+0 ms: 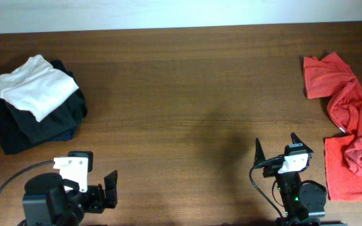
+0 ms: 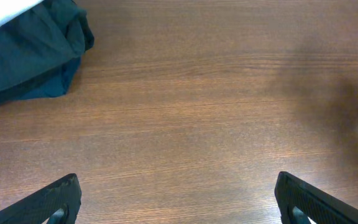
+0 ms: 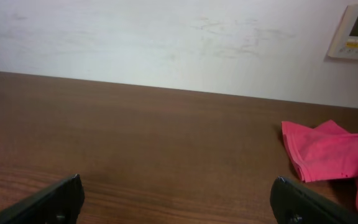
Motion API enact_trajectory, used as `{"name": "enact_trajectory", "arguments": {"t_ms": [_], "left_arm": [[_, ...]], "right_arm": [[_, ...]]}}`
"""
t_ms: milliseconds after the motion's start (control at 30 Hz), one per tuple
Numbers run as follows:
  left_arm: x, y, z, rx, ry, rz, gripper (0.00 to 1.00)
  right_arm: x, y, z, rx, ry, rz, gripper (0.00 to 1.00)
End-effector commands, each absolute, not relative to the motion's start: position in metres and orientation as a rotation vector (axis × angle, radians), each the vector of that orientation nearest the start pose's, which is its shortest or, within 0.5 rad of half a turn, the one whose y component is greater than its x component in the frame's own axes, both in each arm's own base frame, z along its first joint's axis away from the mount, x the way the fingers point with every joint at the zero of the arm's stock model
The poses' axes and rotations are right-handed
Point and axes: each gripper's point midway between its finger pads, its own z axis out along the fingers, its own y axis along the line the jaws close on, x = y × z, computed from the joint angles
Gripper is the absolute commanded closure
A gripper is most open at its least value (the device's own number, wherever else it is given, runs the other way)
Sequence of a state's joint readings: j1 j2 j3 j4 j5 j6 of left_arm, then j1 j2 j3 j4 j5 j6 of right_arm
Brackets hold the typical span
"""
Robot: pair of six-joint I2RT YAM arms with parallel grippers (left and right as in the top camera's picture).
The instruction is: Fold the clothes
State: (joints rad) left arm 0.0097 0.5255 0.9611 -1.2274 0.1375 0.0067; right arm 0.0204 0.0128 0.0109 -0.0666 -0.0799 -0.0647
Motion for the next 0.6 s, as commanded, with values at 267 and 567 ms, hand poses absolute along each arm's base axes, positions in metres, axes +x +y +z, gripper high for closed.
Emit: {"name": "enact_trajectory", "arguments": {"t_ms": [267, 567], "left_arm": [[0.172, -0.008, 0.242, 0.074, 2.224, -0.029, 0.01], [0.210, -0.007, 0.197, 0.136, 1.896, 0.036, 0.01]], "right_arm": [[0.245, 0.022, 0.158, -0.151, 1.633, 0.042, 0.01], [0.245, 0.022, 0.158, -0.151, 1.633, 0.042, 0.01]]}}
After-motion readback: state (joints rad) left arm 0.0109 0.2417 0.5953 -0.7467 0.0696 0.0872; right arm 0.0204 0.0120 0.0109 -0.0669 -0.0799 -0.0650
